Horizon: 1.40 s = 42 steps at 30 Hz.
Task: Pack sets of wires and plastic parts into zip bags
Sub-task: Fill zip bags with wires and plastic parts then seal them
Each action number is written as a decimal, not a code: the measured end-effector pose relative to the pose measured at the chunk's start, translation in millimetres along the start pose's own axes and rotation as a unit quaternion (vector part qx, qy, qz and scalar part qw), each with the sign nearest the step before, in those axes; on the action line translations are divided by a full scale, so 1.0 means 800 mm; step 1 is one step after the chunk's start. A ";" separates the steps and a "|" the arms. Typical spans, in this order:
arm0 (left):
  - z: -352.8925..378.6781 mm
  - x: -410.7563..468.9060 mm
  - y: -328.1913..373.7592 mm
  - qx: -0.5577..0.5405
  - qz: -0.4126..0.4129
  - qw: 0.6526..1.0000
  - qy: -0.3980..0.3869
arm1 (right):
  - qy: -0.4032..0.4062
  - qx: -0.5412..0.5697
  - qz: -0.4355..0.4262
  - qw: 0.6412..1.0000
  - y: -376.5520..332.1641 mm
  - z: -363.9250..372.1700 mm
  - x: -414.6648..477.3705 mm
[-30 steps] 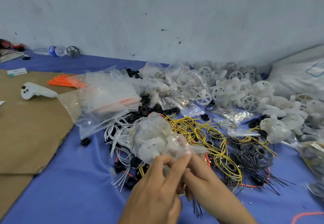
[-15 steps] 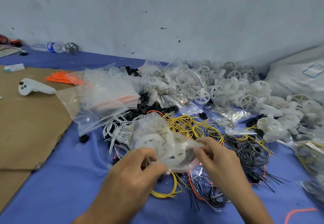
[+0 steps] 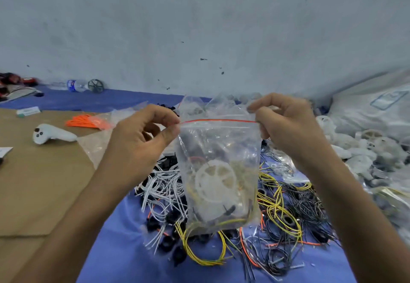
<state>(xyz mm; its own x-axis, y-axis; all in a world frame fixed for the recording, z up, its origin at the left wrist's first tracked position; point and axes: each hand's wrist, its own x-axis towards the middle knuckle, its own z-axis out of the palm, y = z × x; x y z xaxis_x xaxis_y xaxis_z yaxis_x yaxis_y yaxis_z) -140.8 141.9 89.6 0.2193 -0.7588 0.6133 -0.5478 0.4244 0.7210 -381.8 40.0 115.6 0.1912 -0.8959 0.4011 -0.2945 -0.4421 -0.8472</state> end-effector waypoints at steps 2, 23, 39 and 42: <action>0.013 -0.008 -0.017 -0.036 -0.051 0.998 -0.028 | -0.021 -0.012 0.036 0.999 0.011 -0.001 -0.006; 0.043 -0.052 -0.022 -0.030 -0.084 0.995 -0.034 | -0.303 -0.332 -0.218 0.866 -0.047 0.071 -0.014; 0.041 -0.064 -0.008 0.008 -0.078 0.996 -0.033 | -0.238 -0.303 -0.231 0.893 -0.018 0.017 -0.035; 0.041 -0.067 -0.011 0.013 -0.078 0.996 -0.030 | -0.217 -0.316 -0.214 0.898 -0.010 -0.004 -0.039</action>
<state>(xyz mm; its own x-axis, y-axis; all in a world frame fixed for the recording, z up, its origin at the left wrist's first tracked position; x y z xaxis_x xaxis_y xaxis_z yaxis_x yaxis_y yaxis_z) -174.2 162.7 39.8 0.2555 -0.8430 0.4735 -0.5310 0.2869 0.7973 -388.1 71.3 111.0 0.7209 -0.5968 0.3524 -0.5536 -0.8017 -0.2252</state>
